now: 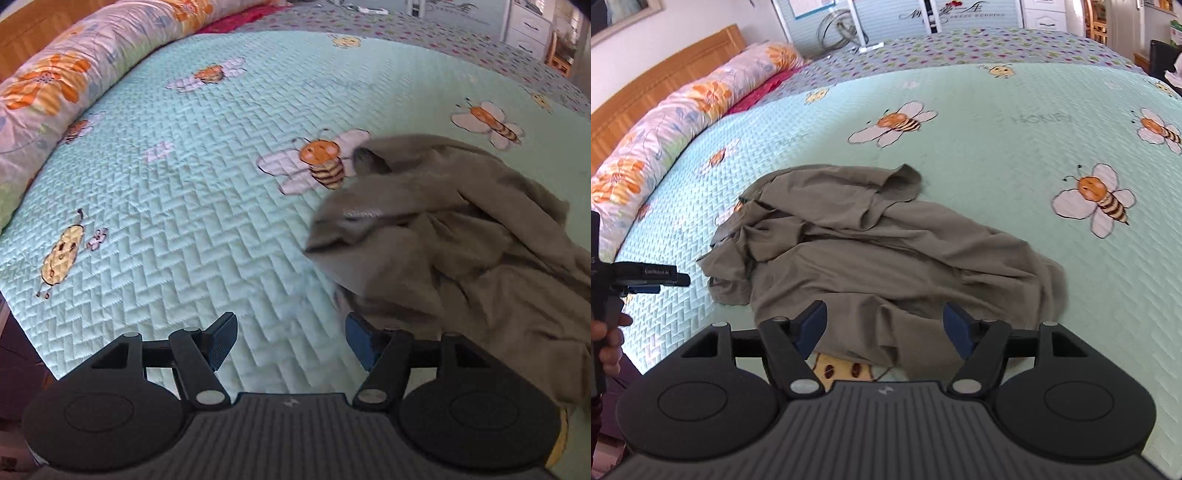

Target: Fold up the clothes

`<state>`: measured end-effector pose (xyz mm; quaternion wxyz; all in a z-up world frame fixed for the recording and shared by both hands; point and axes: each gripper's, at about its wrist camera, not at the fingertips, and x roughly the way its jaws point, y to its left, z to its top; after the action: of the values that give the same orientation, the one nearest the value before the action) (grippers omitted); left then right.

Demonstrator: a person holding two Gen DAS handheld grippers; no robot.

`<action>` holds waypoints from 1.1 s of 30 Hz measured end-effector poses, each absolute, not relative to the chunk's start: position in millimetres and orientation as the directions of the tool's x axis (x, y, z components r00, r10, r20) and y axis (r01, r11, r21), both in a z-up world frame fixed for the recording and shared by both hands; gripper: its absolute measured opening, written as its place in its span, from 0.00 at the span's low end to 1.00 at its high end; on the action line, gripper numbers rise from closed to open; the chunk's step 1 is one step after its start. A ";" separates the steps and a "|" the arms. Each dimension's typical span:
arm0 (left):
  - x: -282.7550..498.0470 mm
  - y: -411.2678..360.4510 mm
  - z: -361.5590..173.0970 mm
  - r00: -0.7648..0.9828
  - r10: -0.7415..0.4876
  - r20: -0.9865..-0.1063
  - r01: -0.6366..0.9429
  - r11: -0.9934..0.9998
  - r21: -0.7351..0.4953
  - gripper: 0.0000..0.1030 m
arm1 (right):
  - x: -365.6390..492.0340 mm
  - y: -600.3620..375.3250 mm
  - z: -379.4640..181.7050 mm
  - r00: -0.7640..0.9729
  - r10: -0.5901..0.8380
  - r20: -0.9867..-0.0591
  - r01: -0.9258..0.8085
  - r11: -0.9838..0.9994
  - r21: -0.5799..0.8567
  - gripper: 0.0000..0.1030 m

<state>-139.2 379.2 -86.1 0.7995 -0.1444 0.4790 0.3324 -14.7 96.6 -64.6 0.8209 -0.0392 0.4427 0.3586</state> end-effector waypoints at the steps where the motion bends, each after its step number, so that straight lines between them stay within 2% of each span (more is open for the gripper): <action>1: -138.1 370.9 -85.3 0.322 0.369 -0.872 -0.650 0.755 0.079 0.67 | -16.3 103.8 -63.3 0.342 0.542 -0.768 -0.627 0.740 0.243 0.70; 7: -125.8 329.5 -87.9 0.262 0.270 -0.927 -0.566 0.821 0.079 0.72 | -25.4 139.8 -61.4 0.319 0.438 -0.840 -0.643 0.751 0.148 0.73; 11: -116.9 313.0 -94.7 0.201 0.257 -0.945 -0.515 0.849 0.122 0.72 | -31.4 156.1 -61.7 0.323 0.387 -0.864 -0.657 0.748 0.089 0.73; 33: -112.2 302.7 -98.3 0.176 0.264 -0.948 -0.498 0.855 0.145 0.72 | -32.4 163.3 -64.3 0.310 0.388 -0.868 -0.645 0.756 0.107 0.73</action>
<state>-112.2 302.7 -98.3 0.7605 -0.0989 0.5910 0.2503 -32.4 163.3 -64.3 0.7987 -0.1313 0.4900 0.3235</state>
